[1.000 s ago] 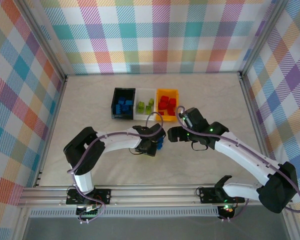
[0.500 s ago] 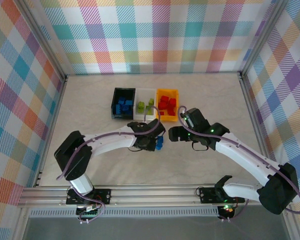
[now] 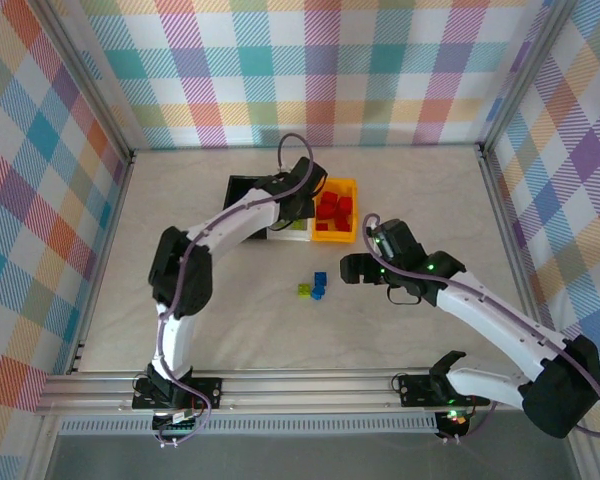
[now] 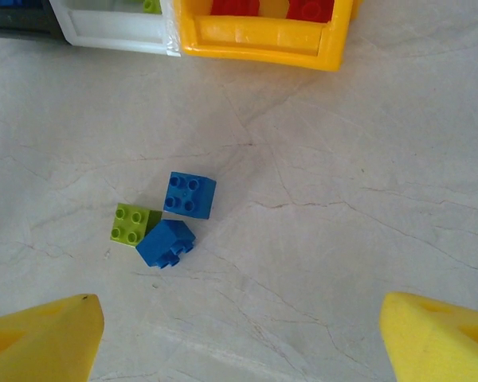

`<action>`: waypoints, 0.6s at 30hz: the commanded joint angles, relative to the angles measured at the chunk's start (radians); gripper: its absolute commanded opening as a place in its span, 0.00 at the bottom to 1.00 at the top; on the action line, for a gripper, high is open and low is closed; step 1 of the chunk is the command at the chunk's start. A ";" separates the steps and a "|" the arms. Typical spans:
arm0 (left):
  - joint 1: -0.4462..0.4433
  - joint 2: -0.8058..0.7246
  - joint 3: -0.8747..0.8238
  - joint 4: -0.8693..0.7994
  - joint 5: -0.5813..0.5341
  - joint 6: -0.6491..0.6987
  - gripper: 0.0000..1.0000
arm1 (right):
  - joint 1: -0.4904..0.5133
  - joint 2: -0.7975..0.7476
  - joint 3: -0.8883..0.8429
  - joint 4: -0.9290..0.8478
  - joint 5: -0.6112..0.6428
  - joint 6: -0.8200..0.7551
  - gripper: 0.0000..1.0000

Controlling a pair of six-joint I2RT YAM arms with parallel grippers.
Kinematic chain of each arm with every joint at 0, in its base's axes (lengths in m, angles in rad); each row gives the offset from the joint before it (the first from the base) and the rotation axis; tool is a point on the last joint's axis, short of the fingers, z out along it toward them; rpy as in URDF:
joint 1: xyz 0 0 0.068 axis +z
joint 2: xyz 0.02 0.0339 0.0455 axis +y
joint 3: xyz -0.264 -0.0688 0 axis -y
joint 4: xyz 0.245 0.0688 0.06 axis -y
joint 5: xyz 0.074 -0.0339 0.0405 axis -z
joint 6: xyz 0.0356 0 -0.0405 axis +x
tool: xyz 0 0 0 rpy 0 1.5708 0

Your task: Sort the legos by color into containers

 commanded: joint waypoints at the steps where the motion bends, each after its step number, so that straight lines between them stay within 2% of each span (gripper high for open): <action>1: 0.013 0.081 0.115 -0.072 -0.060 0.021 0.32 | -0.007 -0.041 -0.015 0.005 -0.009 0.004 0.90; 3: 0.026 0.137 0.185 -0.111 -0.062 0.012 0.41 | -0.009 -0.056 -0.016 0.000 -0.008 0.003 0.90; 5: 0.030 0.162 0.233 -0.134 -0.047 0.012 0.64 | -0.010 -0.067 -0.018 0.000 -0.013 0.001 0.91; 6: 0.029 0.161 0.242 -0.136 -0.034 0.013 0.71 | -0.010 -0.070 -0.018 -0.002 -0.014 0.000 0.91; 8: 0.019 0.121 0.224 -0.117 -0.008 0.012 0.79 | -0.012 -0.075 -0.021 -0.002 -0.009 0.003 0.92; 13: -0.045 -0.069 0.027 -0.048 0.018 0.018 0.85 | -0.015 -0.078 -0.030 0.005 -0.012 0.002 0.92; 18: -0.122 -0.261 -0.282 -0.011 0.046 -0.008 0.79 | -0.019 -0.074 -0.043 0.012 -0.015 0.002 0.93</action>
